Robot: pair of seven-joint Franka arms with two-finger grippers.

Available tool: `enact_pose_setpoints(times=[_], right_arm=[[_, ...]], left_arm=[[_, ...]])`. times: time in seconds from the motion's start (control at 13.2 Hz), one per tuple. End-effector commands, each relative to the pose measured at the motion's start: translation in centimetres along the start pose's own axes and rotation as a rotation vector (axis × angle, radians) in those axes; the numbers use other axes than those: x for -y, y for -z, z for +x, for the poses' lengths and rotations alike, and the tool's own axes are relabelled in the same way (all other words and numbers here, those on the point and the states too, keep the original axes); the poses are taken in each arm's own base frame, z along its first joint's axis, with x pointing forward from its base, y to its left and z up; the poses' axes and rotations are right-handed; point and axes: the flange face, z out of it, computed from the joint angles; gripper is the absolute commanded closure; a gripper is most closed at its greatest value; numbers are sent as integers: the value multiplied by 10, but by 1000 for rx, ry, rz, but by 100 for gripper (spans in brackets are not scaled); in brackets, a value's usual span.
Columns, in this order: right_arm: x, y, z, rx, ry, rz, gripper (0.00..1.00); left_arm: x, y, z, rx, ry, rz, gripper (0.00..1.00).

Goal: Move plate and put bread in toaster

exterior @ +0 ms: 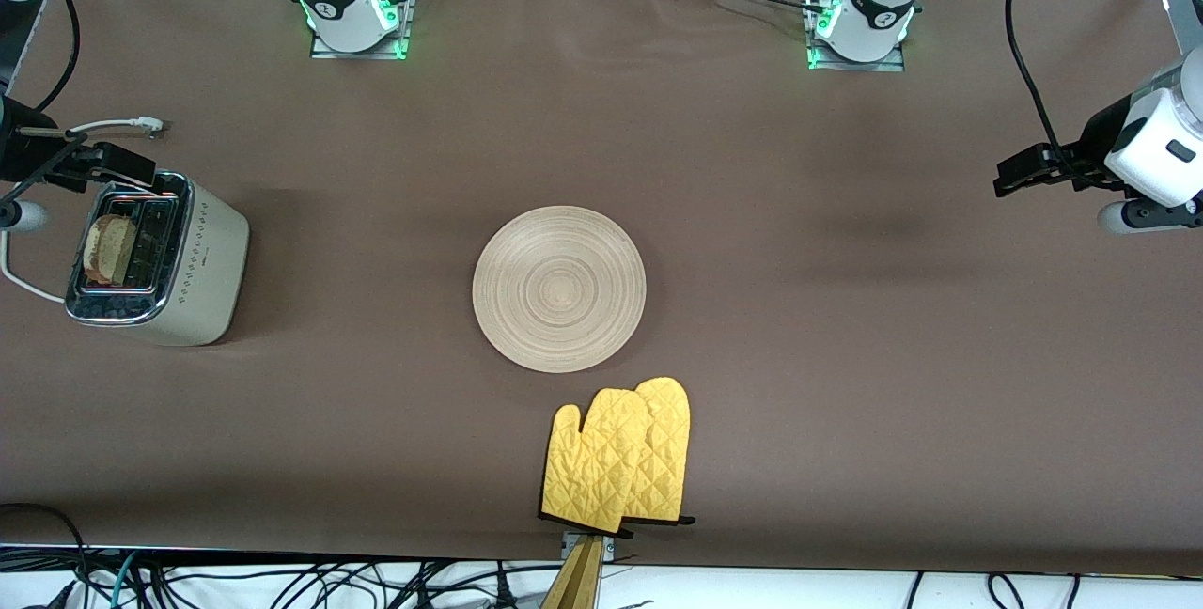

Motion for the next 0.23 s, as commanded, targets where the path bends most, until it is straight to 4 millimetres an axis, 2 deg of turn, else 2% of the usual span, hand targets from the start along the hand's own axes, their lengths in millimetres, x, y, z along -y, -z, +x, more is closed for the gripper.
enact_pose_setpoints(times=[0.0,0.15], right_arm=[[1,6,3,-9,18,-12,0],[1,6,3,-9,18,-12,0]], left_arm=[[0,3,-1,8,7,-20,0],[0,3,-1,8,5,-20,0]])
